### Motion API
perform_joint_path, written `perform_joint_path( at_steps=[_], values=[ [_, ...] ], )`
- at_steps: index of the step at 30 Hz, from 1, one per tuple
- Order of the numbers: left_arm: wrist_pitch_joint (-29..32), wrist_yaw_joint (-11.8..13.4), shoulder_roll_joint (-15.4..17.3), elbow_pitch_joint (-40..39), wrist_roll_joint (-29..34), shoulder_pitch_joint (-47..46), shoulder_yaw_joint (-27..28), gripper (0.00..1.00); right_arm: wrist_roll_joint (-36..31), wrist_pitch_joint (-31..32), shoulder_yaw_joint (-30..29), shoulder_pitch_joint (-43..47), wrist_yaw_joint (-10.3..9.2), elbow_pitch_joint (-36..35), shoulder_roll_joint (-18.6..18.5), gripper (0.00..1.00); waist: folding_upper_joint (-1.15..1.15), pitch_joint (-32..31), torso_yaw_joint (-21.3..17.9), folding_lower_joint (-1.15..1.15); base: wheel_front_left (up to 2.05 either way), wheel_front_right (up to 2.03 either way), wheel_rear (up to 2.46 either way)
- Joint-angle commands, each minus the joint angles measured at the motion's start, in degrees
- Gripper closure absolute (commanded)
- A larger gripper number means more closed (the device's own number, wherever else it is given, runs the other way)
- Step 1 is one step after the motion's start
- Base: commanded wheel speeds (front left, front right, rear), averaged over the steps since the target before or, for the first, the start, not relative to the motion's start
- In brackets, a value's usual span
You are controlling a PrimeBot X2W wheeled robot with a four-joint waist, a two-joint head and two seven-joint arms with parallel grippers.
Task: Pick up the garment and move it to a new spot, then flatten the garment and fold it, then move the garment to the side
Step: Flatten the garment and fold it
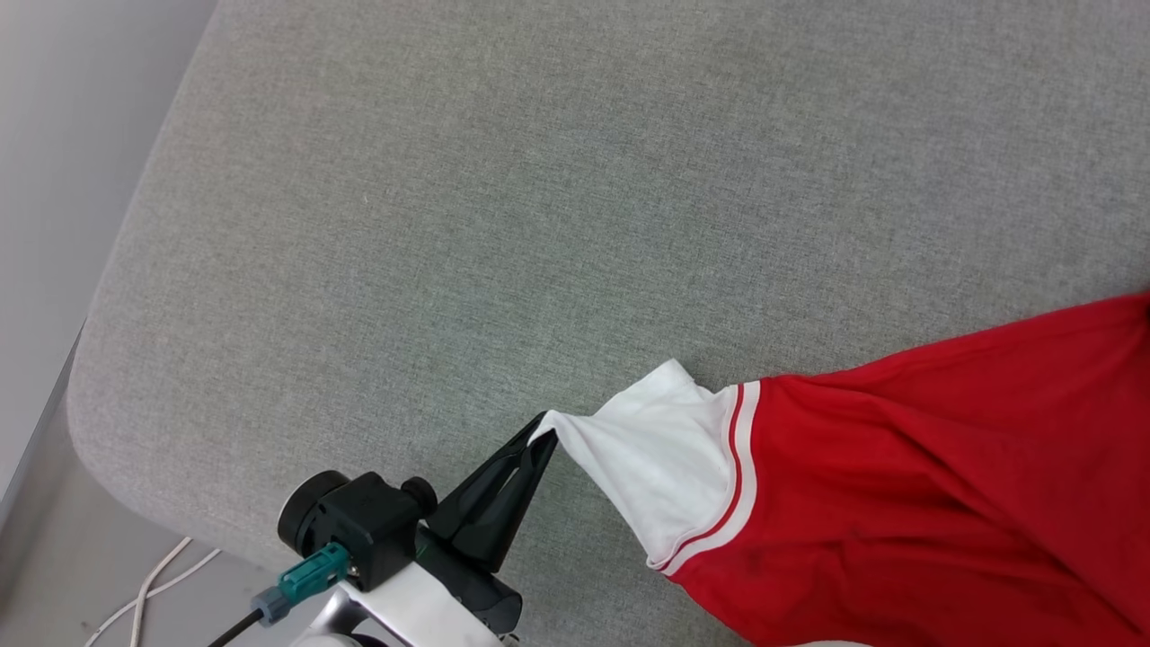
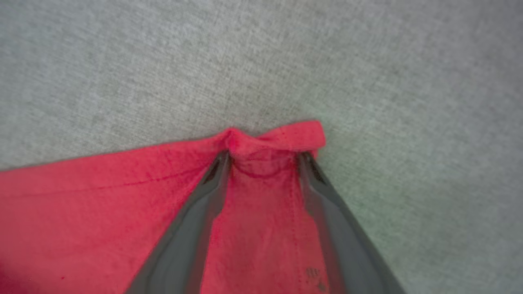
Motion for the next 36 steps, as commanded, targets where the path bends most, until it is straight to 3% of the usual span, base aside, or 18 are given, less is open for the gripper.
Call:
perform_joint_path(
  at_steps=[1,10,18,30,36],
  values=[
    [-0.2,-0.1,0.0,0.0,0.1,-0.7,0.2,1.00,-0.2,0.6,2.4,6.4,-0.04,5.8,1.9,1.00,0.00,-0.3,-0.1,0.02,0.00,0.00,0.00],
    [0.0,0.7,2.0,-0.2,0.1,-0.3,1.5,1.00,1.8,-8.6,2.4,2.7,-0.01,6.4,3.3,1.00,0.00,-6.6,-4.0,0.02,0.00,0.00,0.00],
    [1.2,2.5,6.4,-2.8,0.5,-1.3,5.4,1.00,5.2,-16.8,5.3,-1.6,-0.03,4.3,1.7,1.00,0.00,-14.7,-10.1,0.02,0.00,0.00,0.00],
    [3.8,5.6,14.6,-9.1,-0.5,-5.0,15.4,1.00,12.2,-23.1,5.9,-2.6,-0.03,-8.6,-0.1,1.00,0.00,-21.7,-19.2,0.02,0.00,0.00,0.00],
    [4.4,7.2,16.9,-11.1,-1.0,-7.9,20.0,1.00,13.2,-25.1,5.3,-1.8,-0.03,-14.1,-0.3,1.00,0.00,-23.3,-22.4,0.02,0.00,0.00,0.00]
  ],
)
